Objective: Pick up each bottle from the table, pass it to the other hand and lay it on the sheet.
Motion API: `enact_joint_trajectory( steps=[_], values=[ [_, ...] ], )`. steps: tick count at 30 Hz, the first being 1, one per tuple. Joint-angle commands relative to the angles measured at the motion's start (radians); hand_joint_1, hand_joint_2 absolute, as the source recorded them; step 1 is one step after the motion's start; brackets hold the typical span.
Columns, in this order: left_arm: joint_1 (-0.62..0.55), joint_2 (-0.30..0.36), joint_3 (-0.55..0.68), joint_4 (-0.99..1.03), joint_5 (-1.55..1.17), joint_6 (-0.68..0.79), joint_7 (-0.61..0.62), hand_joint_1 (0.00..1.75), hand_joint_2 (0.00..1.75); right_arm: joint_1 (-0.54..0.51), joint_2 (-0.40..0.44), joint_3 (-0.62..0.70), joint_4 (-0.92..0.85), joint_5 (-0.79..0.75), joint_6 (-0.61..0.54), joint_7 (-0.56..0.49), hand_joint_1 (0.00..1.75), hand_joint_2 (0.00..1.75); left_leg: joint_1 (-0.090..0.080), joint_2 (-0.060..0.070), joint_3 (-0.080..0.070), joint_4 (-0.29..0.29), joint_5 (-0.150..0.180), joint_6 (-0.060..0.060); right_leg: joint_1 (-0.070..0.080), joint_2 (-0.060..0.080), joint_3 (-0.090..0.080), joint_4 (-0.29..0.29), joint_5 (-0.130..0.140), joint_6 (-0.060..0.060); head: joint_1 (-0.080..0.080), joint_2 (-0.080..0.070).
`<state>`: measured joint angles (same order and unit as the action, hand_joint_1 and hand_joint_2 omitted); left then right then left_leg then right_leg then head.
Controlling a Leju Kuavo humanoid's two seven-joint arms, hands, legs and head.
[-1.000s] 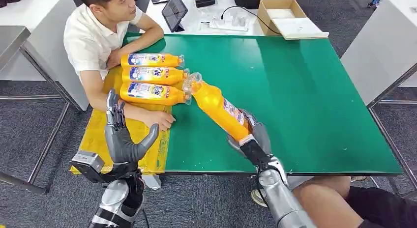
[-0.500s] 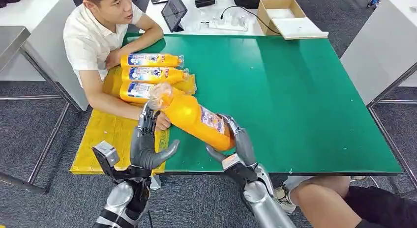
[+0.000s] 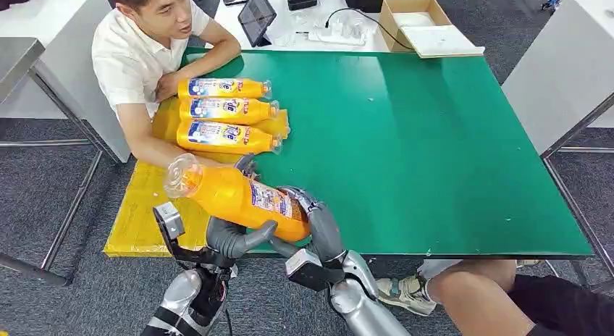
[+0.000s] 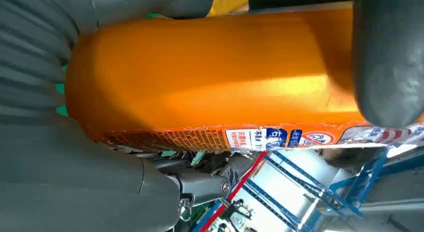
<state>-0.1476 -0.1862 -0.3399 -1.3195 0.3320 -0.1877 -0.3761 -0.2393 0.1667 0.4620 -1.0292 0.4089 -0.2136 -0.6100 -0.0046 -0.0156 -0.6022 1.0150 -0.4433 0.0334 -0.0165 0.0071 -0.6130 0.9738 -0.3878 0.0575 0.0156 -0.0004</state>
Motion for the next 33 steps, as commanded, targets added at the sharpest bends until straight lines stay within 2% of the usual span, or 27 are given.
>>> enact_joint_trajectory(
  steps=[1, 3, 4, 12, 13, 14, 16, 18, 19, 21, 22, 23, 28, 33],
  values=[
    [-0.049, 0.038, -0.06, 0.026, 0.002, -0.011, 0.006, 0.0, 1.75, -0.074, 0.024, 0.098, 0.162, -0.007, 0.015, -0.003, 1.73, 1.75, 0.001, 0.002, 0.003, -0.001, -0.001, -0.002, 0.001, 0.001, 0.003, 0.0, -0.001, -0.002, 0.0, 0.0],
    [-0.053, 0.035, -0.052, 0.032, 0.006, 0.003, 0.011, 0.0, 1.75, -0.069, 0.03, 0.107, 0.18, -0.016, 0.022, -0.001, 1.69, 1.75, 0.001, 0.002, 0.004, 0.0, -0.001, -0.002, 0.001, 0.001, 0.004, 0.0, -0.001, -0.002, 0.0, 0.0],
    [-0.054, 0.036, -0.051, 0.031, 0.006, 0.003, 0.011, 0.0, 1.75, -0.067, 0.03, 0.109, 0.183, -0.017, 0.019, -0.001, 1.75, 1.75, 0.001, 0.002, 0.004, -0.001, -0.001, -0.002, 0.001, 0.0, 0.003, 0.0, -0.001, -0.002, 0.0, 0.0],
    [-0.061, 0.04, -0.046, 0.035, 0.017, 0.001, 0.02, 0.02, 1.75, -0.069, 0.024, 0.11, 0.184, -0.017, 0.013, -0.005, 1.75, 1.75, 0.001, 0.001, 0.004, -0.001, -0.001, -0.002, 0.001, -0.001, 0.004, 0.0, -0.001, -0.002, 0.0, 0.0],
    [-0.063, 0.039, -0.043, 0.037, 0.022, -0.001, 0.021, 1.5, 1.75, -0.07, 0.023, 0.11, 0.184, -0.017, 0.012, -0.005, 1.75, 1.75, 0.001, 0.0, 0.003, 0.0, -0.001, -0.002, 0.001, -0.001, 0.003, 0.0, -0.001, -0.002, 0.0, 0.0],
    [-0.067, 0.039, -0.041, 0.037, 0.041, -0.014, 0.026, 1.75, 1.75, -0.07, 0.023, 0.113, 0.187, -0.016, 0.016, -0.005, 1.75, 1.75, 0.001, 0.0, 0.004, 0.0, -0.001, -0.002, 0.001, -0.001, 0.004, 0.0, -0.002, -0.003, 0.0, 0.0],
    [-0.067, 0.034, -0.034, 0.03, 0.053, -0.014, 0.025, 1.75, 1.75, -0.067, 0.026, 0.111, 0.197, -0.024, 0.024, -0.003, 1.75, 1.75, 0.001, 0.0, 0.003, -0.001, -0.001, -0.002, 0.001, -0.001, 0.003, 0.0, -0.001, -0.002, 0.0, 0.0],
    [-0.064, 0.028, -0.025, 0.018, 0.069, -0.011, 0.024, 1.75, 1.75, -0.063, 0.028, 0.112, 0.21, -0.03, 0.032, -0.001, 1.62, 1.75, 0.001, 0.0, 0.004, 0.0, -0.001, -0.002, 0.002, -0.001, 0.004, -0.001, -0.001, -0.002, 0.0, 0.0],
    [-0.064, 0.027, -0.022, 0.013, 0.071, -0.008, 0.023, 1.75, 1.75, -0.06, 0.03, 0.112, 0.213, -0.033, 0.032, 0.0, 1.62, 1.75, 0.001, 0.0, 0.003, 0.0, -0.001, -0.002, 0.001, -0.001, 0.003, 0.0, -0.001, -0.002, 0.0, 0.0],
    [-0.058, 0.019, -0.006, 0.001, 0.08, 0.007, 0.016, 1.75, 1.75, -0.057, 0.033, 0.113, 0.218, -0.038, 0.044, 0.004, 0.07, 1.75, 0.001, 0.0, 0.004, 0.0, -0.001, -0.002, 0.002, -0.002, 0.004, 0.0, -0.002, -0.003, 0.0, 0.0],
    [-0.056, 0.013, 0.004, -0.007, 0.085, 0.019, 0.012, 1.75, 1.75, -0.05, 0.037, 0.109, 0.215, -0.046, 0.044, 0.005, 0.0, 1.75, 0.001, 0.0, 0.002, 0.0, -0.001, -0.002, 0.001, -0.001, 0.002, 0.0, -0.001, -0.002, 0.0, 0.0],
    [-0.054, 0.009, 0.012, -0.014, 0.091, 0.027, 0.009, 1.75, 1.75, -0.048, 0.038, 0.112, 0.213, -0.045, 0.041, 0.009, 0.0, 0.0, 0.001, 0.0, 0.002, 0.0, -0.001, -0.002, 0.001, -0.001, 0.002, 0.0, -0.001, -0.002, 0.0, 0.0],
    [-0.049, -0.003, 0.042, -0.051, 0.103, 0.067, -0.01, 1.75, 1.75, -0.049, 0.04, 0.118, 0.216, -0.043, 0.026, 0.028, 0.0, 0.0, 0.001, 0.001, 0.001, 0.0, -0.001, -0.001, 0.001, 0.0, 0.001, 0.0, -0.001, -0.001, 0.0, 0.0],
    [-0.073, 0.017, 0.044, -0.052, 0.003, 0.145, -0.058, 1.75, 1.75, -0.06, 0.042, 0.119, 0.236, -0.035, 0.009, 0.027, 0.0, 0.0, 0.001, 0.0, 0.003, 0.0, -0.001, -0.002, 0.001, -0.001, 0.003, 0.0, -0.001, -0.002, 0.0, 0.0]
  ],
)
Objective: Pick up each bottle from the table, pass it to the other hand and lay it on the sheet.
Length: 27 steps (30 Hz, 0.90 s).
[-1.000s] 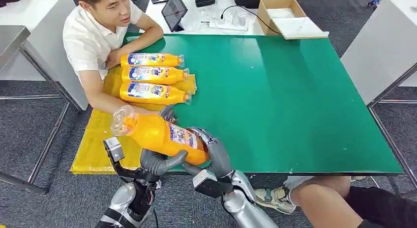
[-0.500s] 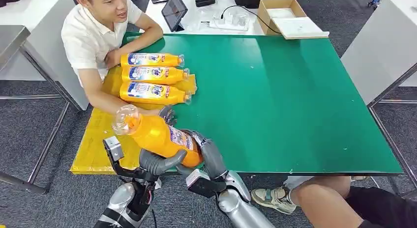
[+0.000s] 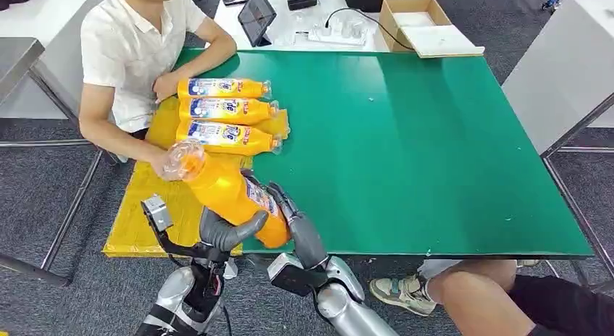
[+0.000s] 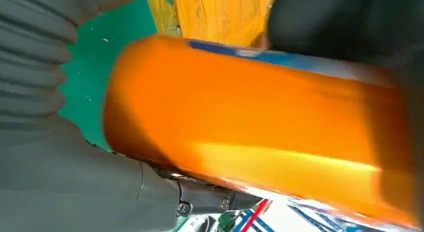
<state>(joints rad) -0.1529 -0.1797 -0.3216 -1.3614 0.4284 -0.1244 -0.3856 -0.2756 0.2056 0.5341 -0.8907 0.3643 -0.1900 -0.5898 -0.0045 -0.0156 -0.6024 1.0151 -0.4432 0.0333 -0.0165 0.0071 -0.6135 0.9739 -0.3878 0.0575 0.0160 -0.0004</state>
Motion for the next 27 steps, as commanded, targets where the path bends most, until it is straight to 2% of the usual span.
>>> enact_joint_trajectory(
  steps=[1, 4, 7, 10, 11, 12, 14, 15, 19, 20, 21, 22, 23, 24, 27],
  values=[
    [-0.078, 0.021, 0.028, -0.002, -0.129, 0.107, -0.055, 1.75, 1.75, -0.024, 0.004, 0.044, 0.1, 0.01, -0.021, 0.006, 0.0, 0.0, 0.001, 0.0, 0.002, 0.0, -0.001, -0.002, 0.001, -0.001, 0.002, 0.0, -0.001, -0.002, 0.0, 0.0],
    [-0.109, 0.049, 0.041, 0.034, -0.271, 0.225, -0.069, 1.75, 1.75, -0.023, 0.001, 0.042, 0.103, 0.026, -0.047, 0.009, 0.0, 0.0, 0.001, 0.0, 0.002, 0.0, 0.0, -0.002, 0.001, -0.002, 0.003, 0.0, -0.001, -0.002, 0.0, 0.0],
    [-0.167, 0.083, 0.049, 0.121, -0.612, 0.491, -0.081, 1.75, 1.75, -0.02, 0.011, 0.024, 0.098, 0.038, -0.064, 0.013, 0.0, 0.0, 0.001, 0.0, 0.003, -0.001, 0.0, -0.002, 0.001, -0.001, 0.003, 0.0, -0.001, -0.002, 0.0, 0.0],
    [-0.209, 0.111, 0.021, 0.198, -0.925, 0.66, -0.022, 1.57, 1.75, -0.024, 0.026, 0.021, 0.101, 0.049, -0.064, 0.019, 0.0, 0.0, 0.002, 0.002, 0.006, -0.001, -0.001, -0.003, 0.002, -0.001, 0.005, 0.0, -0.001, -0.004, 0.0, 0.0],
    [-0.224, 0.117, 0.011, 0.237, -1.025, 0.696, 0.012, 1.57, 1.75, -0.024, 0.031, 0.02, 0.102, 0.054, -0.072, 0.019, 0.0, 0.0, 0.0, 0.001, 0.003, -0.001, 0.0, -0.002, 0.001, -0.001, 0.003, 0.0, 0.0, -0.002, 0.0, 0.0],
    [-0.244, 0.125, -0.005, 0.281, -1.116, 0.699, 0.058, 1.57, 1.75, -0.024, 0.033, 0.019, 0.1, 0.059, -0.084, 0.018, 0.0, 0.0, 0.001, 0.0, 0.006, -0.001, -0.001, -0.003, 0.001, -0.002, 0.005, 0.0, -0.001, -0.003, 0.0, 0.0],
    [-0.255, 0.124, -0.004, 0.31, -1.133, 0.692, 0.062, 1.54, 1.75, -0.024, 0.033, 0.017, 0.097, 0.061, -0.087, 0.019, 0.0, 0.0, 0.001, -0.001, 0.005, -0.001, 0.0, -0.003, 0.001, -0.003, 0.005, 0.0, -0.001, -0.003, 0.0, 0.0],
    [-0.28, 0.137, -0.022, 0.357, -1.208, 0.683, 0.109, 1.4, 1.75, -0.019, 0.032, 0.008, 0.087, 0.064, -0.109, 0.017, 0.0, 0.0, 0.002, 0.0, 0.006, -0.001, -0.001, -0.003, 0.002, -0.001, 0.006, 0.0, -0.002, -0.003, 0.0, 0.0],
    [-0.291, 0.145, -0.017, 0.372, -1.218, 0.676, 0.113, 1.4, 1.75, -0.017, 0.027, 0.004, 0.081, 0.065, -0.114, 0.017, 0.0, 0.0, 0.002, 0.001, 0.007, -0.002, -0.001, -0.003, 0.002, -0.002, 0.007, 0.0, -0.002, -0.004, 0.0, 0.0],
    [-0.291, 0.145, -0.017, 0.372, -1.218, 0.676, 0.113, 1.06, 1.75, -0.017, 0.027, 0.004, 0.081, 0.065, -0.114, 0.017, 0.0, 0.0, 0.002, 0.001, 0.007, -0.001, -0.001, -0.003, 0.002, -0.003, 0.007, 0.0, -0.002, -0.004, 0.001, 0.0],
    [-0.309, 0.155, -0.035, 0.401, -1.286, 0.669, 0.147, 0.56, 1.75, -0.006, 0.026, -0.006, 0.062, 0.072, -0.14, 0.02, 0.0, 0.0, 0.002, 0.0, 0.007, -0.001, -0.001, -0.003, 0.002, -0.003, 0.007, 0.0, -0.003, -0.004, 0.0, 0.0],
    [-0.325, 0.164, -0.032, 0.426, -1.325, 0.656, 0.181, 0.58, 1.75, 0.006, 0.022, -0.017, 0.046, 0.082, -0.17, 0.024, 0.0, 0.0, 0.002, 0.0, 0.007, -0.001, -0.002, -0.003, 0.002, -0.002, 0.007, 0.0, -0.002, -0.004, 0.0, 0.0],
    [-0.339, 0.169, -0.027, 0.449, -1.354, 0.64, 0.203, 1.69, 1.75, 0.026, 0.024, -0.043, 0.022, 0.059, -0.161, 0.027, 0.0, 0.0, 0.001, 0.001, 0.003, -0.001, -0.001, -0.002, 0.001, -0.001, 0.004, 0.0, -0.001, -0.002, 0.0, 0.0],
    [-0.352, 0.175, -0.021, 0.471, -1.376, 0.621, 0.218, 1.75, 1.75, 0.048, 0.025, -0.064, -0.003, 0.042, -0.152, 0.029, 0.0, 0.0, 0.001, 0.001, 0.004, -0.001, -0.001, -0.002, 0.002, -0.001, 0.004, 0.0, -0.001, -0.002, 0.0, 0.0],
    [-0.397, 0.18, -0.014, 0.56, -1.436, 0.556, 0.265, 1.75, 1.75, 0.11, 0.025, -0.11, -0.066, 0.009, -0.15, 0.032, 0.0, 0.0, 0.001, -0.002, 0.003, -0.001, 0.0, -0.002, 0.001, -0.003, 0.003, 0.0, -0.001, -0.002, 0.0, 0.0]
  ],
)
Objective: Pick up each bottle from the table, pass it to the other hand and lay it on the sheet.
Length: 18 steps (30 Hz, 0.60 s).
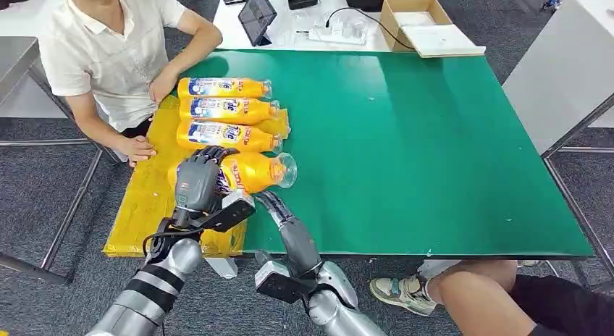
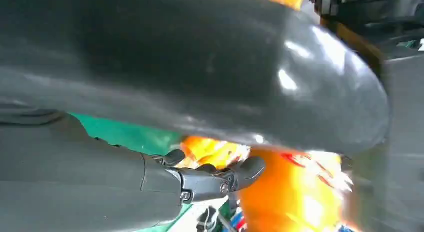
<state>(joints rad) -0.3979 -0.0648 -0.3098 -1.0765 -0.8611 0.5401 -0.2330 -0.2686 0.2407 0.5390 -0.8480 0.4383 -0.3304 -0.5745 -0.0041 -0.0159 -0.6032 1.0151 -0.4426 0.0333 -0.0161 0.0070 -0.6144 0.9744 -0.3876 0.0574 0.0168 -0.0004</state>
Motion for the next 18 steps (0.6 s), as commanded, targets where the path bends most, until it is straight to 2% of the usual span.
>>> enact_joint_trajectory(
  steps=[1, 6, 12, 14, 18],
  values=[
    [-0.159, 0.06, -0.014, 0.294, -0.124, -0.128, 0.094, 1.75, 1.75, 0.117, -0.013, -0.125, -0.122, -0.077, -0.003, 0.014, 0.0, 0.0, 0.001, -0.001, 0.006, -0.001, -0.002, -0.003, 0.002, -0.003, 0.006, 0.0, -0.003, -0.003, -0.001, 0.0],
    [-0.165, 0.054, 0.008, 0.327, -0.091, -0.151, 0.094, 1.75, 1.75, 0.124, -0.016, -0.139, -0.116, -0.089, 0.003, 0.014, 0.0, 0.0, 0.001, 0.0, 0.003, 0.0, -0.001, -0.002, 0.001, -0.001, 0.003, 0.0, -0.001, -0.002, 0.0, 0.0],
    [-0.226, 0.08, -0.018, 0.514, -0.201, -0.126, 0.187, 1.75, 1.75, 0.141, -0.015, -0.18, -0.11, -0.117, 0.011, 0.011, 0.0, 0.0, 0.001, 0.0, 0.004, -0.001, -0.001, -0.002, 0.001, -0.001, 0.004, -0.001, -0.001, -0.002, 0.0, 0.0],
    [-0.239, 0.069, -0.016, 0.565, -0.201, -0.177, 0.193, 1.75, 1.75, 0.132, -0.01, -0.178, -0.095, -0.12, 0.02, 0.011, 0.0, 0.0, 0.001, 0.002, 0.006, -0.001, -0.002, -0.003, 0.001, 0.0, 0.005, 0.0, -0.002, -0.003, 0.0, 0.0],
    [-0.241, 0.064, -0.013, 0.573, -0.198, -0.173, 0.188, 1.75, 1.75, 0.126, -0.008, -0.179, -0.085, -0.12, 0.017, 0.011, 0.0, 0.0, 0.001, 0.0, 0.002, -0.001, -0.001, -0.001, 0.001, -0.001, 0.002, 0.0, -0.001, -0.002, 0.0, 0.0]
  ],
)
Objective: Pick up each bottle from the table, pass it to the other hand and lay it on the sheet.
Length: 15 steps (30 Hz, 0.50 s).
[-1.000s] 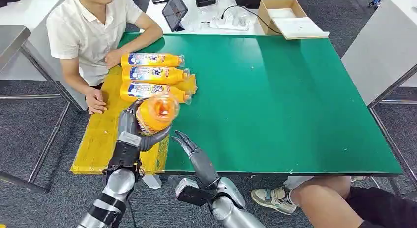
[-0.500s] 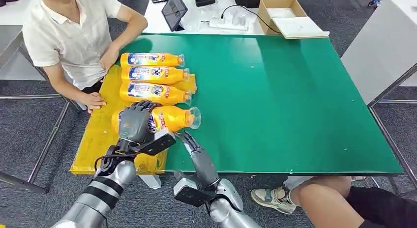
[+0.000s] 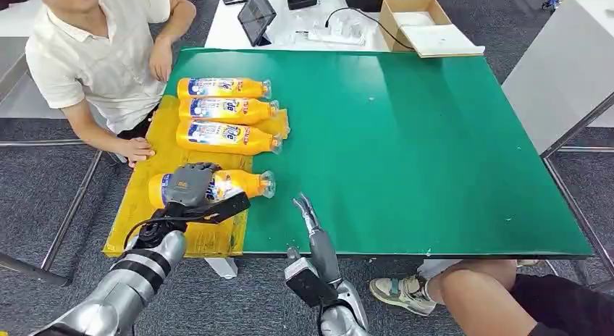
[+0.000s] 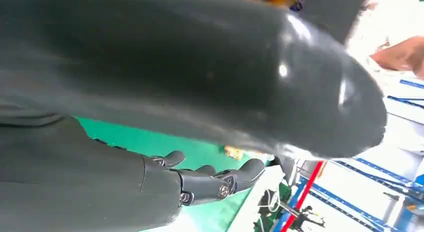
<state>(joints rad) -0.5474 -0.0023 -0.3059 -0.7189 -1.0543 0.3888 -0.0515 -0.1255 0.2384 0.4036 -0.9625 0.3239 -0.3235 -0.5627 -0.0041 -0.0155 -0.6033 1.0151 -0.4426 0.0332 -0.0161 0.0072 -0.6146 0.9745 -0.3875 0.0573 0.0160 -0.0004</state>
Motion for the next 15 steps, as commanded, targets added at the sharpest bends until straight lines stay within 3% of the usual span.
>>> enact_joint_trajectory(
  steps=[1, 10, 11, 12, 13, 15],
  values=[
    [-0.092, 0.002, -0.017, 0.216, -0.005, -0.022, 0.007, 1.75, 1.75, -0.017, -0.005, -0.043, 0.029, -0.006, 0.011, -0.001, 0.0, 0.0, 0.001, 0.0, 0.004, 0.0, -0.002, -0.002, 0.002, -0.001, 0.005, 0.0, -0.002, -0.002, 0.0, 0.0],
    [-0.1, -0.001, -0.018, 0.239, -0.003, -0.058, 0.007, 1.75, 1.75, -0.018, -0.005, -0.041, 0.035, -0.008, 0.012, -0.004, 0.0, 0.0, 0.001, 0.001, 0.005, -0.001, -0.001, -0.002, 0.001, 0.0, 0.005, -0.001, -0.001, -0.003, 0.0, 0.0],
    [-0.097, 0.0, -0.019, 0.244, -0.003, -0.063, 0.005, 1.4, 1.75, -0.018, -0.005, -0.041, 0.036, -0.009, 0.012, -0.005, 0.0, 0.0, 0.001, 0.002, 0.006, -0.001, -0.002, -0.003, 0.001, 0.0, 0.006, 0.0, -0.002, -0.003, 0.0, 0.0],
    [-0.096, -0.004, -0.012, 0.257, 0.008, -0.088, 0.008, 0.45, 1.75, -0.016, -0.004, -0.041, 0.039, -0.011, 0.01, -0.007, 0.0, 0.0, 0.001, 0.002, 0.007, -0.001, -0.002, -0.003, 0.001, 0.0, 0.007, -0.001, -0.002, -0.003, 0.0, 0.0],
    [-0.088, -0.006, 0.001, 0.263, 0.034, -0.127, -0.012, 0.09, 1.75, -0.012, -0.005, -0.041, 0.041, -0.015, 0.011, -0.01, 0.0, 0.0, 0.001, 0.001, 0.006, -0.001, -0.001, -0.002, 0.001, 0.0, 0.006, 0.0, -0.001, -0.003, 0.0, 0.0],
    [-0.074, -0.002, 0.011, 0.269, 0.069, -0.179, -0.042, 0.0, 1.75, -0.005, -0.009, -0.04, 0.046, -0.015, 0.009, -0.014, 0.0, 0.0, 0.001, 0.002, 0.008, -0.002, -0.002, -0.003, 0.001, 0.0, 0.008, -0.001, -0.002, -0.003, 0.0, 0.0]
  ],
)
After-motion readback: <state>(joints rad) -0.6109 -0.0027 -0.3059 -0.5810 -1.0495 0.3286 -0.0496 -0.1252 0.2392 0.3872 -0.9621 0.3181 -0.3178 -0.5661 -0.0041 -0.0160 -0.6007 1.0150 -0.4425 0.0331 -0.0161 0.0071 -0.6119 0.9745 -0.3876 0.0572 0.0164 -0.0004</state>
